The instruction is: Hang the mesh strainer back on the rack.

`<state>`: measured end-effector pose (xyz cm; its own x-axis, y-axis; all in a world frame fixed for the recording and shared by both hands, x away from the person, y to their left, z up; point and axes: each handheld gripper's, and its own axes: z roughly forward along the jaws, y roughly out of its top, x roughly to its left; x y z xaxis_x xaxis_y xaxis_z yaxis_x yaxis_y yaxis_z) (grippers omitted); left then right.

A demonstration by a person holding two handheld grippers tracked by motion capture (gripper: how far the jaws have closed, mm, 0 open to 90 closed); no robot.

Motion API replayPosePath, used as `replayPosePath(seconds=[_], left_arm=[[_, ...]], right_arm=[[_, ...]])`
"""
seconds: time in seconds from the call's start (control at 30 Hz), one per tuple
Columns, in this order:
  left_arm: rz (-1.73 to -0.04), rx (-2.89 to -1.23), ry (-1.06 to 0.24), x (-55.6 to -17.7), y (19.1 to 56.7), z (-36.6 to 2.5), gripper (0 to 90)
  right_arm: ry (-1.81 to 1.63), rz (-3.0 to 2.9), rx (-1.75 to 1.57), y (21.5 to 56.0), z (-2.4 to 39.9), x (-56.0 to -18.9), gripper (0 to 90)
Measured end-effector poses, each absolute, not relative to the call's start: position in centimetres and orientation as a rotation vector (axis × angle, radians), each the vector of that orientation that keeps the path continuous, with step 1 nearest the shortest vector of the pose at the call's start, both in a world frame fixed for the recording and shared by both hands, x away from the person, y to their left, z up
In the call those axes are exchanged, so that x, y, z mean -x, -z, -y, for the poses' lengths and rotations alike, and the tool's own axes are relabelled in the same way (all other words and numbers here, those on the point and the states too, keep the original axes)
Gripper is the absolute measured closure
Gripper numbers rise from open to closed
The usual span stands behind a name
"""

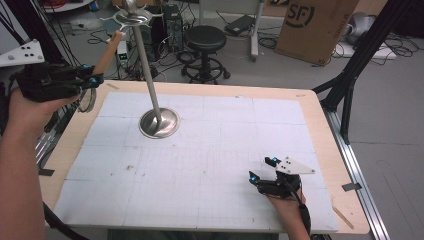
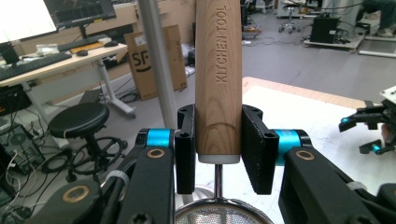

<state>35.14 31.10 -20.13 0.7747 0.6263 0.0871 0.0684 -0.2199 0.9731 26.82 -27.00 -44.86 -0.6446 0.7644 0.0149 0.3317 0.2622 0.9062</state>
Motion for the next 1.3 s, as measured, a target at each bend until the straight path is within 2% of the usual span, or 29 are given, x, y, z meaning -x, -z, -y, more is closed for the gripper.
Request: replayPosePath(seconds=[0.47,0.8,1.3], left_arm=[[-0.594,-1.73,-0.588,-35.9,19.7,-31.0,68.8],[-0.568,-1.735,-0.595,-35.7,19.5,-30.3,68.8],[-0.651,-1.761,-0.652,-37.1,20.1,-29.7,68.8]], right_arm=[[-1.356,-2.11,-0.995,44.8,27.0,-26.8,20.7],[-1.354,-2.11,-0.992,44.9,27.0,-26.8,20.8],[-1.354,-2.111,-0.994,44.8,27.0,-26.8,20.8]])
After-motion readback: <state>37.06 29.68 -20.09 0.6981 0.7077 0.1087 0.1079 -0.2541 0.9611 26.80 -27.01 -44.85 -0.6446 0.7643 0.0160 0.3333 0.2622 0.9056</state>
